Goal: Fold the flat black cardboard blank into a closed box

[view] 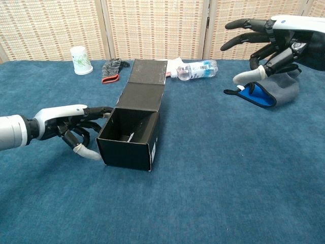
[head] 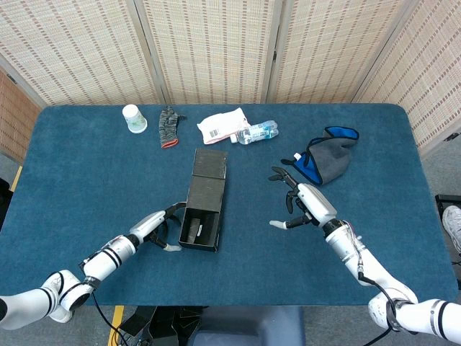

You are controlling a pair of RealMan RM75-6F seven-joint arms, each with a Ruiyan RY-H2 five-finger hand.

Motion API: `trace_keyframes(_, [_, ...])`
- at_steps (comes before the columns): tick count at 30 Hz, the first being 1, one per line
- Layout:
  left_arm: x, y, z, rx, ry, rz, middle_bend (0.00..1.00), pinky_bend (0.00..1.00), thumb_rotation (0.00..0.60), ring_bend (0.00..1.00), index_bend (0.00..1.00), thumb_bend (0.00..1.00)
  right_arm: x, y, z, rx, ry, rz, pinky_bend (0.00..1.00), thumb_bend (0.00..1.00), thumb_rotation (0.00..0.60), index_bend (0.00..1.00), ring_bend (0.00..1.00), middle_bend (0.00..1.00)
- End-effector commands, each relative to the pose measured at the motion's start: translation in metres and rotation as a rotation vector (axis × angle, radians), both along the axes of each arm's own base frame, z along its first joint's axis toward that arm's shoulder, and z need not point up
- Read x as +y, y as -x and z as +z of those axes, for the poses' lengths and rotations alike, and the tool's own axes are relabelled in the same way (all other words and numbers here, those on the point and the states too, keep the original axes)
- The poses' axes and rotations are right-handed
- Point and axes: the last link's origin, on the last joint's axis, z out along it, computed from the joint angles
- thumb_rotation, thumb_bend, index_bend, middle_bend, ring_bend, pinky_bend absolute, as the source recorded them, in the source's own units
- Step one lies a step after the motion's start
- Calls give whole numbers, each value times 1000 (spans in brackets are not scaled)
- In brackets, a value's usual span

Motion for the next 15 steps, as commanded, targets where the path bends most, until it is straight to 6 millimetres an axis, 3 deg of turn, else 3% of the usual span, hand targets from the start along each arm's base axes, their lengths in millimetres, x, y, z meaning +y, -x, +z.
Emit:
trace_keyframes(1, [0,-2,-5,-3,23,-7,0,609,600,311,0,76,1,2,0,1,-1,-6,1000,30,600,0,693,171])
trace_keyframes(15, [4,-9,-18,-83,43,46,0,609,600,347,1,76,1,12,-2,0,5,-28,1000,29,600,0,693,176])
